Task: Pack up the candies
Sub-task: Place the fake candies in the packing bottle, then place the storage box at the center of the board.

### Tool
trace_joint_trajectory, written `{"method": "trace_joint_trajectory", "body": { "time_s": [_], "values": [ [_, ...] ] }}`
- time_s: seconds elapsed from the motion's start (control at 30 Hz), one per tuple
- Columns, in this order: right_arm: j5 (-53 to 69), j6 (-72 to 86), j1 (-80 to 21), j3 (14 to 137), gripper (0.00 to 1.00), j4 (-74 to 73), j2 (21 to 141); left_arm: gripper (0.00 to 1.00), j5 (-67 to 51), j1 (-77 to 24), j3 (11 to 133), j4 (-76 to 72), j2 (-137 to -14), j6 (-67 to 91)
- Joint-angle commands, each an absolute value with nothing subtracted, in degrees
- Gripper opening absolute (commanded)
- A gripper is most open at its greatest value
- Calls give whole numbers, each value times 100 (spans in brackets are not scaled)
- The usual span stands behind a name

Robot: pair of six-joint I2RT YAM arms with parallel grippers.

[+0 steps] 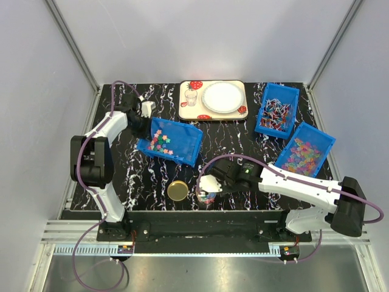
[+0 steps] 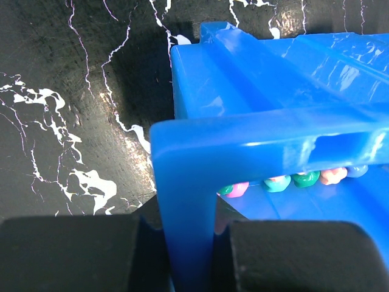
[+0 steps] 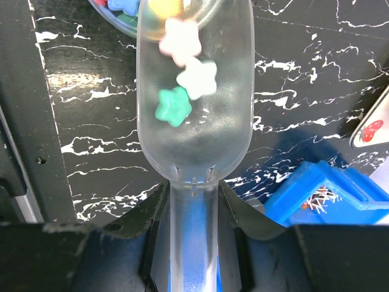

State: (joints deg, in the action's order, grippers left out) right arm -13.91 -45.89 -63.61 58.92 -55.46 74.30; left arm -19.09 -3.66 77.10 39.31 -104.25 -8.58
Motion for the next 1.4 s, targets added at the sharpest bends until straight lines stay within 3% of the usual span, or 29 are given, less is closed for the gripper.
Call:
{"method": "trace_joint_trajectory", "body": {
  "time_s": [0.0,0.77,1.37],
  "values": [
    [-1661,-4658,-6442,6135,0,-5572,7471,0,-2312,-334,7743,3674,-10204,-791],
    [-1854,-5027,-6442,5617,0,-5634,6662,0,-2153,-334,7796,3665,-10292,-800],
    [-2584,-5106,-6688,5906,0,-5651,7146,0,-2171,-334,7787,3683,-10283,-809]
  ]
}}
